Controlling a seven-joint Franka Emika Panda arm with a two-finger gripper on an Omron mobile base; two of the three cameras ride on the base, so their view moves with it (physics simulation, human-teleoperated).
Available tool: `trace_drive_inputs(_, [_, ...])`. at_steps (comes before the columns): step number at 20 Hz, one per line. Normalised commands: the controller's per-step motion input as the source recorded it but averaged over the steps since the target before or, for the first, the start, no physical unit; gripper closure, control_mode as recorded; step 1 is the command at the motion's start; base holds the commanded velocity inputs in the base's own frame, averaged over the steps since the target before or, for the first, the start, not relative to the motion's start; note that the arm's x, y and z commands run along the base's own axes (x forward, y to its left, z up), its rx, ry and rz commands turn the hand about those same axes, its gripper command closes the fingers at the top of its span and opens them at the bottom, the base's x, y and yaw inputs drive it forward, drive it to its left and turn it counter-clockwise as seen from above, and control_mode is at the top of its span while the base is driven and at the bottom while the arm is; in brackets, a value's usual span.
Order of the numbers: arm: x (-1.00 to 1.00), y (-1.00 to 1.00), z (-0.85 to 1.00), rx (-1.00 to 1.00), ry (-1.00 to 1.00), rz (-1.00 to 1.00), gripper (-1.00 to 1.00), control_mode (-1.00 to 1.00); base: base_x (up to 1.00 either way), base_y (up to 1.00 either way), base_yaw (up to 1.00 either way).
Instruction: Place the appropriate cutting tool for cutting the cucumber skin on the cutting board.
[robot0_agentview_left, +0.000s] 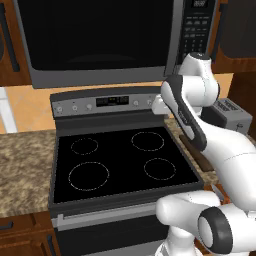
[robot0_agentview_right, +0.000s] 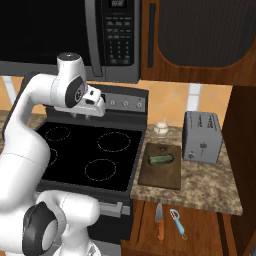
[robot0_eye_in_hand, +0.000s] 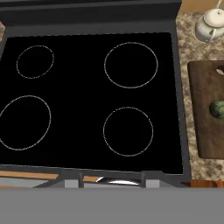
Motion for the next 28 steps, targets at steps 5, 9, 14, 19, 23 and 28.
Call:
trace_drive_inputs(5, [-0.31, -0.22, -0.25, 0.00, 0.00, 0.00, -1.00, -1.00, 0.00, 0.00, 0.00])
trace_drive_inputs(9, [-0.56, -0.92, -0.46, 0.01, 0.00, 0.00, -1.00, -1.00, 0.00, 0.00, 0.00])
trace_drive_inputs(14, [-0.44, -1.00, -0.45, 0.00, 0.01, 0.00, -1.00, -1.00, 0.00, 0.00, 0.00])
trace_drive_inputs(19, [-0.26, -1.00, -0.43, 0.00, 0.03, 0.00, -1.00, -1.00, 0.00, 0.00, 0.00])
trace_drive_inputs(23, [-0.34, -1.00, -0.55, 0.00, 0.00, 0.01, -1.00, -1.00, 0.00, 0.00, 0.00])
trace_drive_inputs(28, [-0.04, -0.93, -0.62, -0.03, 0.14, 0.01, -1.00, -1.00, 0.00, 0.00, 0.00])
